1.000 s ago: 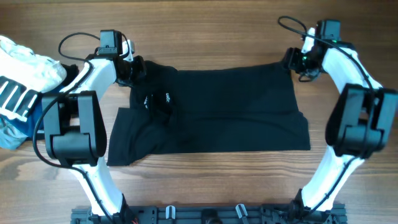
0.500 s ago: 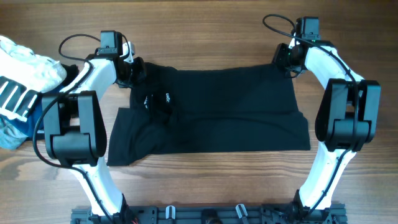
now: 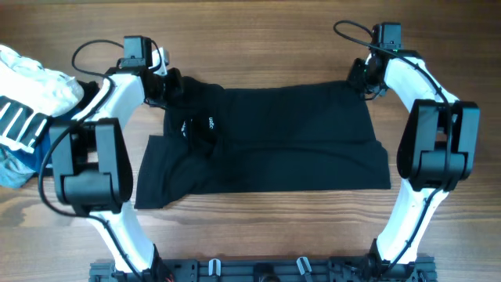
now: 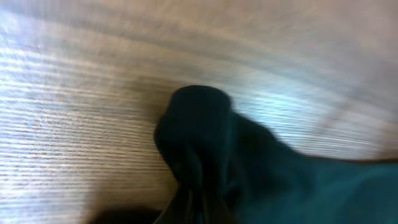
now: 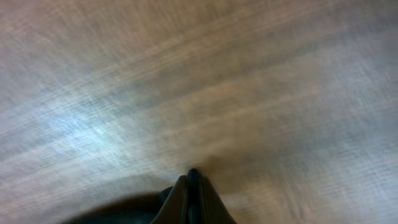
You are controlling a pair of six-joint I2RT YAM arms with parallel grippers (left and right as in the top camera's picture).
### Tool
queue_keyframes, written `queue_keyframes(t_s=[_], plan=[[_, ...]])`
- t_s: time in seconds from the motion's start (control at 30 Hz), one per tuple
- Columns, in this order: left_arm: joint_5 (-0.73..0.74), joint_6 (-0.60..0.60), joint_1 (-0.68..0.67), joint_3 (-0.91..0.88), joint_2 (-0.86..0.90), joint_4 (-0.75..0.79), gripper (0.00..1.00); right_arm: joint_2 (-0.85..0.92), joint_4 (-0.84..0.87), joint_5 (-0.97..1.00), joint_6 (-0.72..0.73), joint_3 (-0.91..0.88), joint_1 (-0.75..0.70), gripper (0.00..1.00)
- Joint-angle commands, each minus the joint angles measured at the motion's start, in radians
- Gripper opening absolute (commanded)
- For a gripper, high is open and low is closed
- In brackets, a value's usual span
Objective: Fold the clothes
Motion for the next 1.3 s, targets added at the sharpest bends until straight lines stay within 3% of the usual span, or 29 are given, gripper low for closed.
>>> queue_keyframes(t_s=[0.0,0.33,0.53,0.8,0.93,1.07,1.27], plan=[[0.062,-0.008,0.014,0.005,-0.137,-0.01,0.04,-0.068,-0.07,0.085,0.027,-0.005,-0.009,0.04],[0.096,-0.003,0.03,0.005,-0.269,-0.396,0.04,-0.294,-0.412,0.187,0.032,-0.005,-0.039,0.04],[0.078,0.04,0.079,0.005,-0.269,-0.663,0.04,-0.312,-0.607,0.187,-0.036,-0.01,-0.068,0.04],[0.061,0.139,0.083,0.005,-0.27,-0.862,0.04,-0.312,-0.729,0.182,-0.085,-0.011,-0.068,0.04],[-0.047,0.138,0.082,0.003,-0.27,-0.954,0.04,-0.312,-0.765,0.159,-0.135,-0.035,-0.068,0.04],[-0.063,0.138,0.082,-0.029,-0.27,-0.95,0.04,-0.312,-0.749,0.152,-0.156,-0.105,-0.068,0.04],[-0.092,0.13,0.082,-0.095,-0.27,-0.946,0.04,-0.312,-0.723,0.154,-0.155,-0.155,-0.068,0.27]])
